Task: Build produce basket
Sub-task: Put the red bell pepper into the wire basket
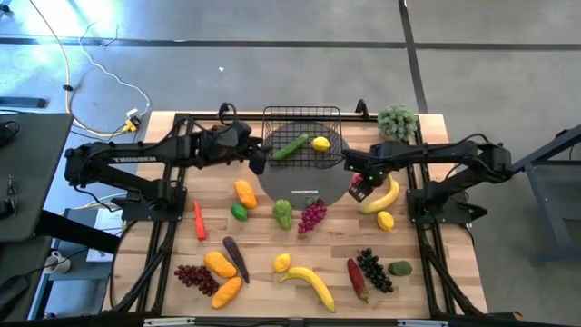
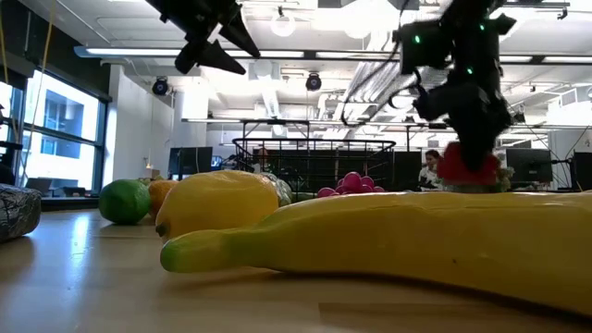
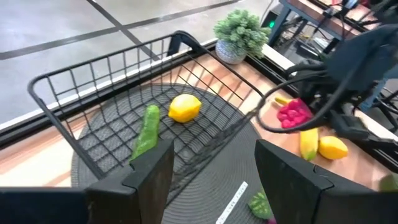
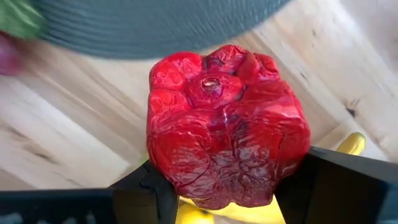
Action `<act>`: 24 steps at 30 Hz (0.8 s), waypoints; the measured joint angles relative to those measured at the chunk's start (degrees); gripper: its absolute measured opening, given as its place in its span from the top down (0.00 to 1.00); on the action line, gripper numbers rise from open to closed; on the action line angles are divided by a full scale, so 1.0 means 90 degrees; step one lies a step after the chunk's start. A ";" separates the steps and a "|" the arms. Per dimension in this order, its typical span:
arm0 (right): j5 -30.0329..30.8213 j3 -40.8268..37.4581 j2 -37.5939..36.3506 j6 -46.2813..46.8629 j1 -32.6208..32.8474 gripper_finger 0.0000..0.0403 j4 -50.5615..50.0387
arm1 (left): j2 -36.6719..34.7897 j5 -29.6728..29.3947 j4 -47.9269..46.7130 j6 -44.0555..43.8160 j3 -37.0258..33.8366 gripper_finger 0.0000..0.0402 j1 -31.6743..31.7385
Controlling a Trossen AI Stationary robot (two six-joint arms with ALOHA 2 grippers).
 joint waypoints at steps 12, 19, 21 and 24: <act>0.0722 0.1414 -0.0002 0.0777 0.0153 0.58 -0.1296 | 0.0000 0.0006 -0.0265 0.0493 0.0000 0.46 0.0338; 0.1432 0.2013 -0.0002 0.0654 0.0082 0.58 -0.1433 | 0.0000 0.0000 -0.0428 0.0637 0.0000 0.46 0.0340; 0.1641 0.2174 -0.0002 0.0490 0.0012 0.58 -0.1366 | 0.0000 -0.0002 -0.0428 0.0621 0.0000 0.46 0.0340; 0.1936 0.2438 -0.0002 0.0102 -0.0126 0.58 -0.1215 | 0.0000 -0.0003 -0.0428 0.0567 0.0000 0.46 0.0340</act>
